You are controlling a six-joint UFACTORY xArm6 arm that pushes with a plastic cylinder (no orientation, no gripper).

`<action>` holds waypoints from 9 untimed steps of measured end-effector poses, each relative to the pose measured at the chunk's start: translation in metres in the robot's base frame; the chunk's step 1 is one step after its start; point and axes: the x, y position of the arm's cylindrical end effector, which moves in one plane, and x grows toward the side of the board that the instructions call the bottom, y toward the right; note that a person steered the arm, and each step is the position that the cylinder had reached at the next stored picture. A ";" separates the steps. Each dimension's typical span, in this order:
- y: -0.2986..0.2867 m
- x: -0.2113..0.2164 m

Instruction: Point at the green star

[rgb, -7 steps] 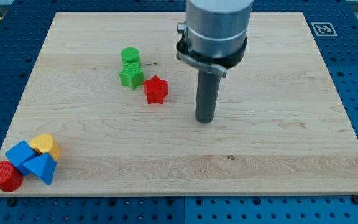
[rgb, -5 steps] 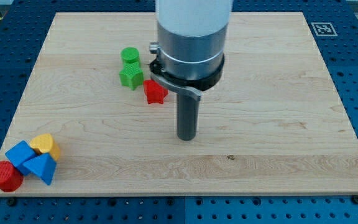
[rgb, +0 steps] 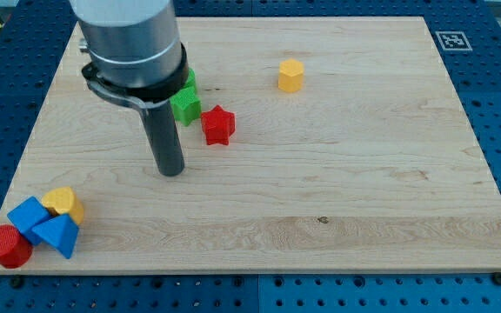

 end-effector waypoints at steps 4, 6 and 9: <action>-0.036 -0.068; -0.036 -0.084; -0.008 -0.081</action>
